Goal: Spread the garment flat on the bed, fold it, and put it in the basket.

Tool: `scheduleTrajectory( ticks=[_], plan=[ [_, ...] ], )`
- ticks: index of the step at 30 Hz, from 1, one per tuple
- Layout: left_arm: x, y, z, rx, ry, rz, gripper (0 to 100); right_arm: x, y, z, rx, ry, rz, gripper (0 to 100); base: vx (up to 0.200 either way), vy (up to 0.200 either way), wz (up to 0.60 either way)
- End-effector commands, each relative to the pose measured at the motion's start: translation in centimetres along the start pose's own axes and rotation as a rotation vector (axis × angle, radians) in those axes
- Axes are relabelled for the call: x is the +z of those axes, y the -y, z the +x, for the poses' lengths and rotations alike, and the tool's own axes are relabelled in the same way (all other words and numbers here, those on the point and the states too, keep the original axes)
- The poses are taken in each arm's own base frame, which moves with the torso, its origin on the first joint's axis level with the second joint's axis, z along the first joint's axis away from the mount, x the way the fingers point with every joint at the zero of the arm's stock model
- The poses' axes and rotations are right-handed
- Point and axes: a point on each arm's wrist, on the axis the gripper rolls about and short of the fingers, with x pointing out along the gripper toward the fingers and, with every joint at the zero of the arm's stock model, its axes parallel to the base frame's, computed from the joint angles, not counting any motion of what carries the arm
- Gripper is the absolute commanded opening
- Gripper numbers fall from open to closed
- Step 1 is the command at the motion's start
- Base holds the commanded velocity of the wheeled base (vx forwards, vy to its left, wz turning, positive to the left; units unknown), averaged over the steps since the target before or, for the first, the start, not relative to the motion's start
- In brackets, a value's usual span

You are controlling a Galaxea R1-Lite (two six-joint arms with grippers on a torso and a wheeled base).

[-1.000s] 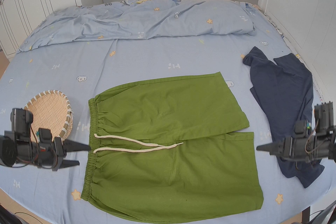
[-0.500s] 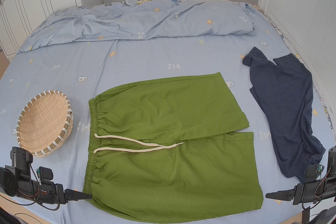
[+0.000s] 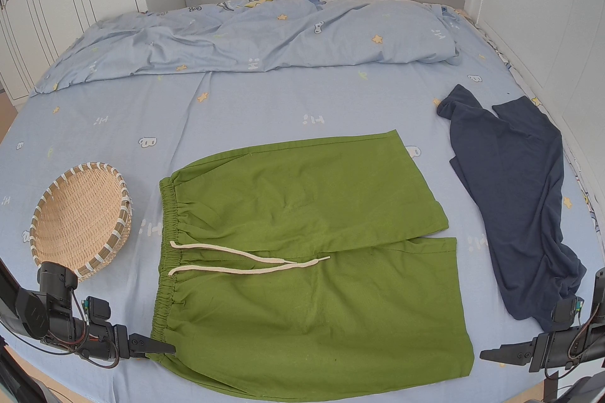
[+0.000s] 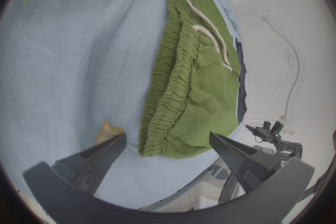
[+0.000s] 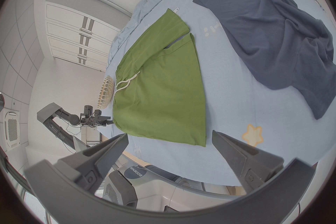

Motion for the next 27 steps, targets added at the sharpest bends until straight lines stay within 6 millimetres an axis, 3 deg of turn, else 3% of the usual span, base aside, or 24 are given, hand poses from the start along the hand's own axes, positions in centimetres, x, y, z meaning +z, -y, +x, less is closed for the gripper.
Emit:
scheduleTrajectory(
  ticks=[1,4,5,15,21,27],
  plan=[
    [0.1,-0.5,0.9,-0.006,-0.041,-0.018,100,-0.4,0.2,0.0,-0.005,-0.014,0.010,100,0.000,0.000,0.00],
    [0.1,-0.5,1.2,-0.010,-0.048,-0.015,100,-0.4,0.2,0.0,-0.005,-0.015,0.009,100,0.000,0.000,0.00],
    [0.2,-0.6,1.3,-0.010,-0.041,-0.009,0,-0.5,0.2,0.0,-0.006,-0.016,0.012,100,0.000,0.000,0.00],
    [0.6,-0.6,1.1,-0.008,-0.005,0.017,0,-0.6,0.3,0.1,-0.015,-0.039,0.029,100,0.000,0.000,0.00],
    [-0.3,-0.9,0.4,0.001,0.010,-0.013,0,-1.5,1.1,1.0,-0.035,-0.209,0.104,100,0.000,0.000,0.00],
    [-0.3,-1.4,-0.2,0.015,0.046,-0.036,0,-1.5,2.0,2.5,-0.040,-0.352,0.066,100,0.000,0.000,0.00]
  ],
)
